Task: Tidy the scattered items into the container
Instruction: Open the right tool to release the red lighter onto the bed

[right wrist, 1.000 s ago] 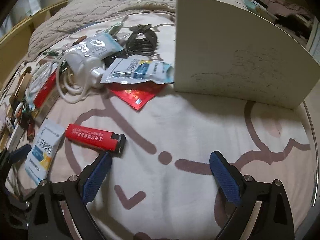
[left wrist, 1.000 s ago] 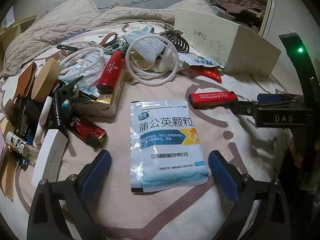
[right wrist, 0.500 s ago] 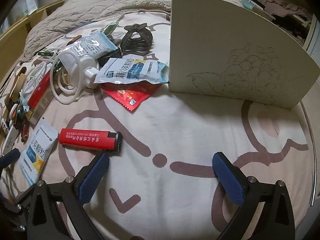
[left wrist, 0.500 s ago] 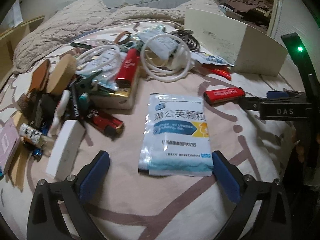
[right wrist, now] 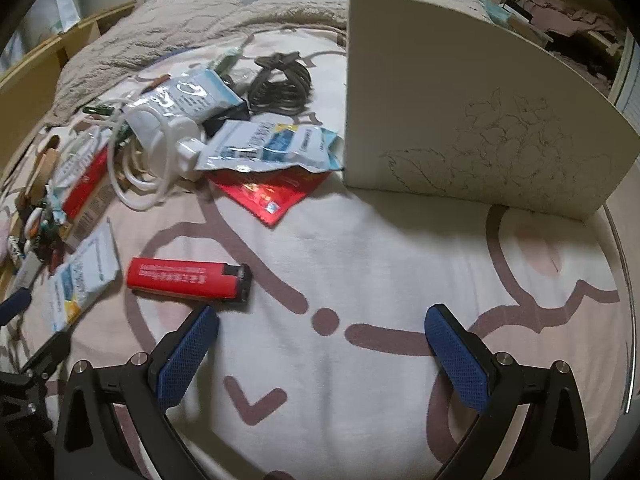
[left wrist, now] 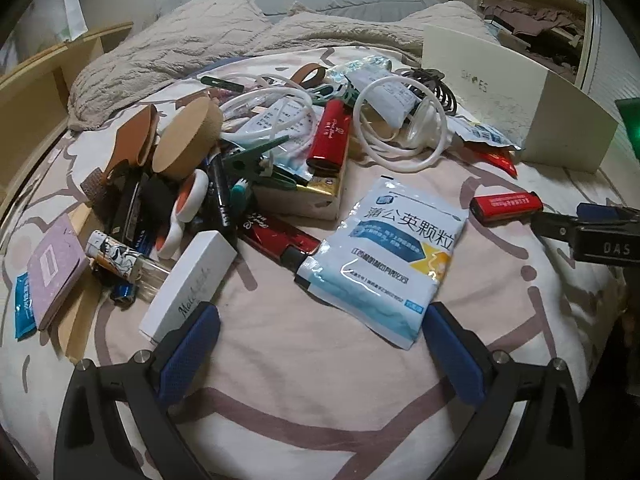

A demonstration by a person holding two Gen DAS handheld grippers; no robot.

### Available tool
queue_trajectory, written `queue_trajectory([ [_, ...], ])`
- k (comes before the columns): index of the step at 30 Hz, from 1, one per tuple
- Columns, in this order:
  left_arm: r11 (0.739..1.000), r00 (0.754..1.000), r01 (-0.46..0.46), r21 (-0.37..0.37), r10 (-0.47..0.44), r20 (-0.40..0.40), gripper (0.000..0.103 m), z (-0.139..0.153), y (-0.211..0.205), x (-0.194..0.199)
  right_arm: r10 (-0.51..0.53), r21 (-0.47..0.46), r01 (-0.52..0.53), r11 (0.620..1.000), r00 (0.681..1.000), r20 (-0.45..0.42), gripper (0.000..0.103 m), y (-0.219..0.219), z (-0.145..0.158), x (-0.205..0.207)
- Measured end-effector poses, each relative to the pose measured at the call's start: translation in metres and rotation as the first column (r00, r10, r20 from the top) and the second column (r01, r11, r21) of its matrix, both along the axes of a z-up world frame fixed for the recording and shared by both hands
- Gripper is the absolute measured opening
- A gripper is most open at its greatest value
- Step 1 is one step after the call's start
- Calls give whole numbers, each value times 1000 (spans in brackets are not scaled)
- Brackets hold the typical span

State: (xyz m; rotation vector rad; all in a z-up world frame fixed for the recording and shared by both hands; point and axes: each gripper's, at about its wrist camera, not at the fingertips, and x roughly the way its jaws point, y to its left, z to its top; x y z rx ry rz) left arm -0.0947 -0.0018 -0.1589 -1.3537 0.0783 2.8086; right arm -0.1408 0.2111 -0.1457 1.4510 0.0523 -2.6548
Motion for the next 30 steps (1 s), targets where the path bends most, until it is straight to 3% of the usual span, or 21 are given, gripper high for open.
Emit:
queue_trajectory([
  [9, 1000, 1000, 10, -29, -11, -26, 102, 5, 7, 4, 80, -23, -83, 996, 991, -111, 103, -34, 14, 5],
  [20, 992, 996, 6, 124, 5, -90, 102, 24, -6, 7, 81, 3, -81, 997, 995, -66, 103, -64, -3, -8],
  [27, 967, 997, -37, 252, 51, -50, 102, 22, -15, -6, -10, 27, 12, 1000, 998, -64, 103, -45, -7, -10],
  [30, 961, 997, -63, 269, 75, -36, 102, 22, -11, -16, -25, 32, 27, 999, 998, -57, 103, -38, -8, -9],
])
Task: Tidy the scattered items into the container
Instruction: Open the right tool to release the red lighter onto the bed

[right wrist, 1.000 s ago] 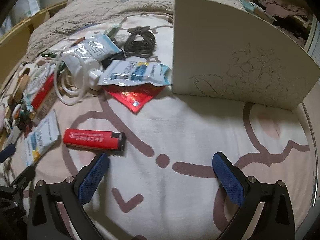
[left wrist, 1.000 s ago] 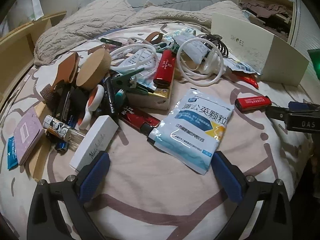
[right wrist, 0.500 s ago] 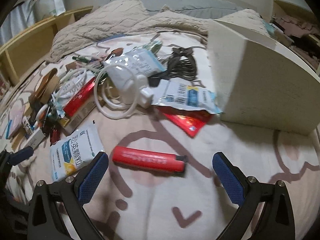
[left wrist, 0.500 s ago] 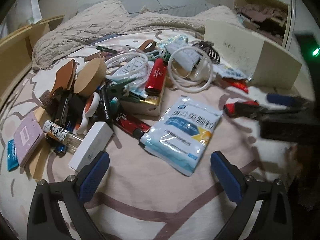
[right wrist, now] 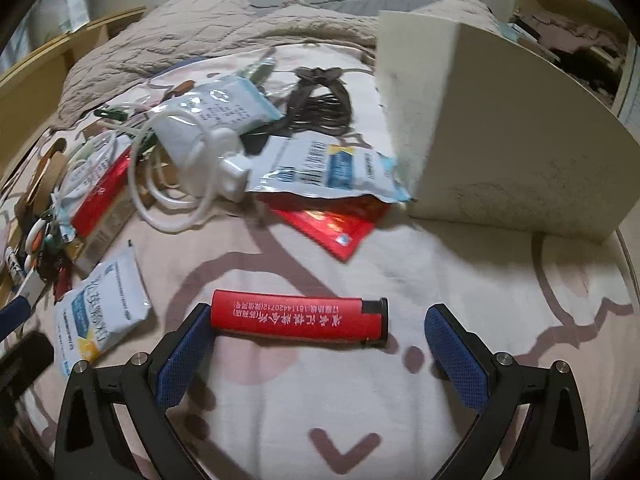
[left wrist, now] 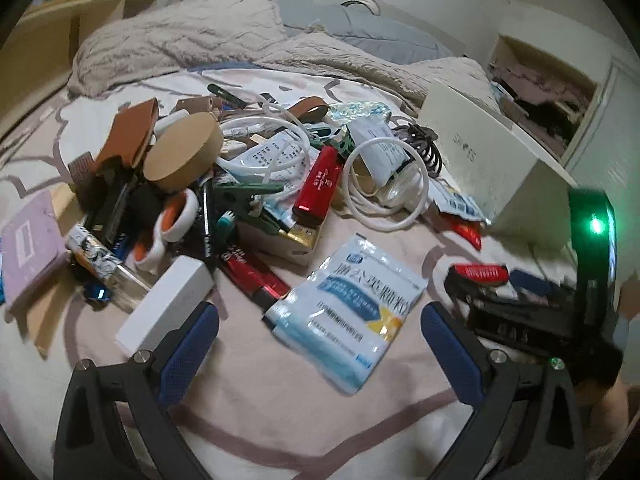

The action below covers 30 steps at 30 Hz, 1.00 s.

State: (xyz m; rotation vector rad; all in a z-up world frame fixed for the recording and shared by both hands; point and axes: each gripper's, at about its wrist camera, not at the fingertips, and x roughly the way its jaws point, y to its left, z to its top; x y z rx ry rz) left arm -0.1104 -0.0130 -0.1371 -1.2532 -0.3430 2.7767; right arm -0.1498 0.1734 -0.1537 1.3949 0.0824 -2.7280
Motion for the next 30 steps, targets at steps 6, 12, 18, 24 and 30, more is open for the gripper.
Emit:
queue_trajectory([
  [6, 997, 1000, -19, -75, 18, -13, 102, 4, 14, -20, 18, 20, -18, 1000, 1000, 8, 103, 6, 1, 6],
  [12, 988, 996, -82, -127, 84, 3, 102, -2, 13, -42, 20, 8, -20, 1000, 1000, 19, 103, 11, 2, 9],
  [18, 965, 992, -98, -245, 116, 60, 102, -17, 14, -52, 25, 8, -26, 1000, 999, 24, 103, 10, 2, 6],
  [24, 969, 997, -21, -245, 37, 62, 102, -21, 21, -44, 37, 10, -37, 999, 999, 28, 103, 11, 2, 8],
  [30, 965, 998, 39, -261, -26, 53, 102, -23, 28, -31, 41, 10, -41, 999, 999, 31, 103, 13, 1, 8],
])
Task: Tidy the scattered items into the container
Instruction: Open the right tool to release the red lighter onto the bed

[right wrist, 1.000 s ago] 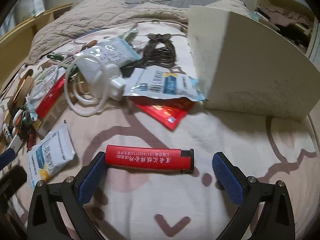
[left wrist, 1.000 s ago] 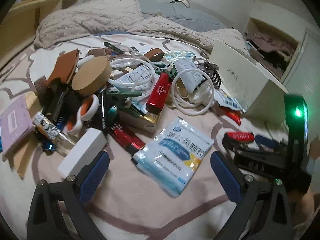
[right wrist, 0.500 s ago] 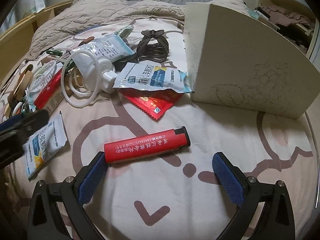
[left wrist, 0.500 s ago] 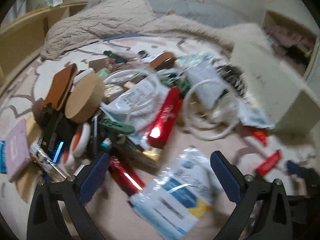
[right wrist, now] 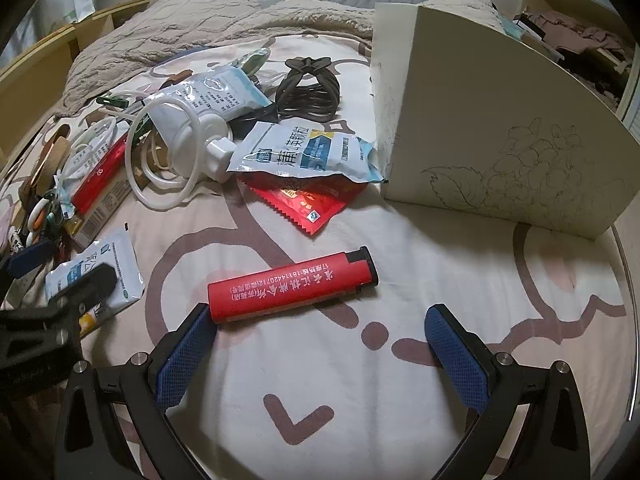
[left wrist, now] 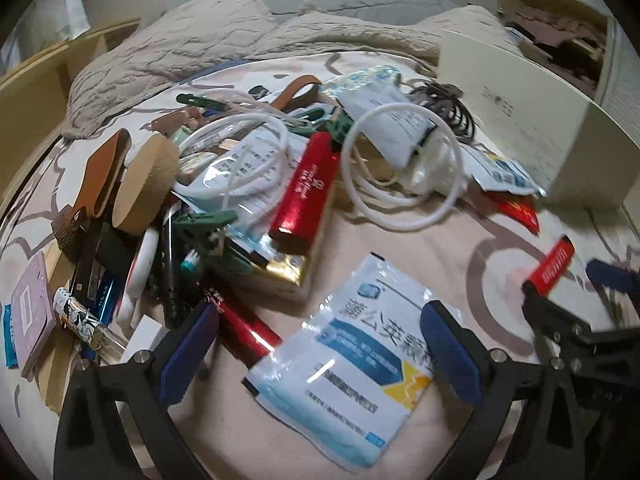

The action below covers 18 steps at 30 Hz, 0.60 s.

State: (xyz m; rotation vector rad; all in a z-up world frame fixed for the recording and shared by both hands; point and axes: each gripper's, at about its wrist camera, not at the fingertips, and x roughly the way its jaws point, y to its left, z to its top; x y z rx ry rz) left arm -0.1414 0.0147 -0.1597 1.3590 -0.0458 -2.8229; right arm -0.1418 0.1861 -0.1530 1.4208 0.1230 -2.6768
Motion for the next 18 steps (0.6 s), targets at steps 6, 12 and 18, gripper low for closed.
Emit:
queue_trajectory([
  [6, 994, 998, 59, 91, -57, -23, 102, 6, -7, 11, 1, 0, -1, 1000, 1000, 0, 103, 0, -1, 0],
  [12, 939, 986, 163, 302, -144, -82, 102, 30, -18, 17, 3, -1, -3, 1000, 1000, 3, 103, 0, -1, 1],
  [18, 873, 953, 297, 386, -296, -63, 102, 35, -7, 7, 1, 1, -1, 1000, 1000, 6, 103, 0, 0, 3],
])
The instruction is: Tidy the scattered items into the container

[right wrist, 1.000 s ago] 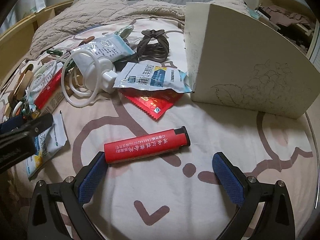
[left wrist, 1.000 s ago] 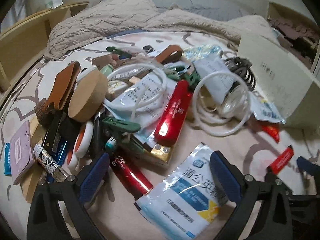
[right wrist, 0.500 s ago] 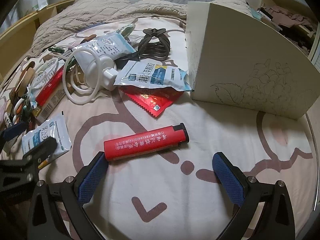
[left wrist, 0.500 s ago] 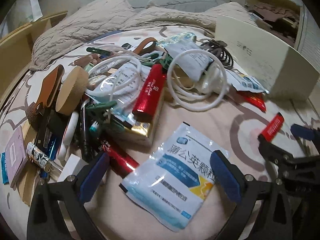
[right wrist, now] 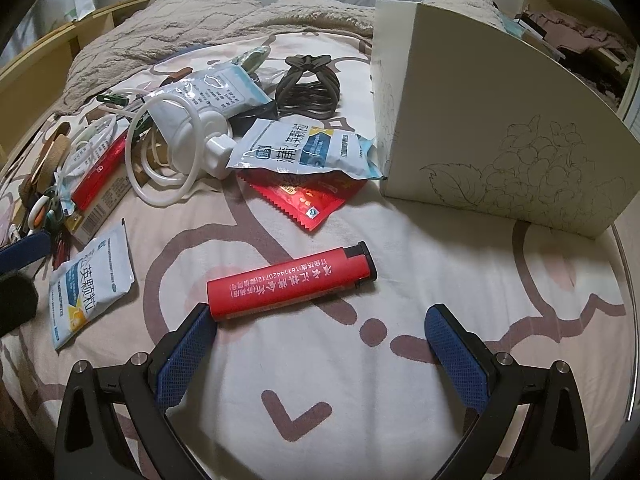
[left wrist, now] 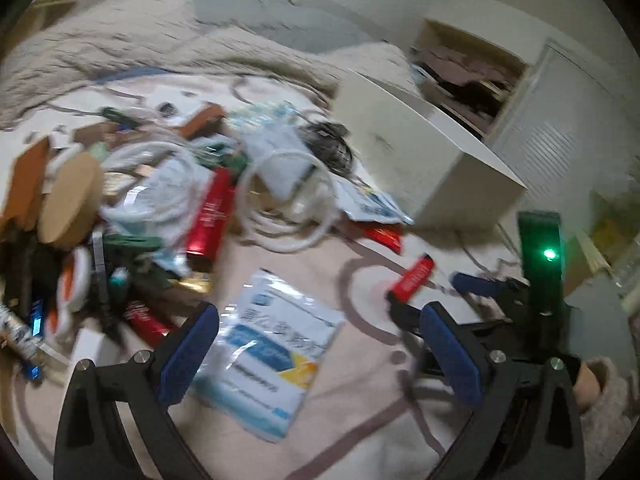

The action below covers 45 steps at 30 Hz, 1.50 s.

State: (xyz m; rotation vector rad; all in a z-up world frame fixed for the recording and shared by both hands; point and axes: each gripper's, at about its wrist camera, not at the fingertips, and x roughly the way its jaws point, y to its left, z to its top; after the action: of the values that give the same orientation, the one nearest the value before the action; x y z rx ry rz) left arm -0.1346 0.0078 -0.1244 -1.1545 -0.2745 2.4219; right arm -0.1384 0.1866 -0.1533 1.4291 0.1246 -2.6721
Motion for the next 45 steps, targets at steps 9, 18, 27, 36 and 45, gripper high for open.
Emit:
queue_trajectory([
  [9, 996, 997, 18, -93, -11, 73, 102, -21, 21, -31, 1, 3, -1, 1000, 1000, 1, 103, 1, 0, 1],
  [18, 980, 998, 10, -201, 2, 59, 102, -30, 31, -33, 44, 30, -44, 999, 999, 6, 103, 2, 2, 5],
  [27, 987, 995, 83, -139, -75, 61, 102, -31, 29, -26, -29, -47, 32, 998, 998, 54, 103, 35, 5, -4],
  [36, 956, 968, 250, -157, -243, 60, 102, -27, 47, 0, -32, -94, 38, 995, 998, 63, 103, 39, 8, -3],
  [45, 947, 977, 214, -239, -204, 68, 102, -25, 43, 31, -27, -83, 33, 996, 998, 64, 103, 41, 8, -1],
])
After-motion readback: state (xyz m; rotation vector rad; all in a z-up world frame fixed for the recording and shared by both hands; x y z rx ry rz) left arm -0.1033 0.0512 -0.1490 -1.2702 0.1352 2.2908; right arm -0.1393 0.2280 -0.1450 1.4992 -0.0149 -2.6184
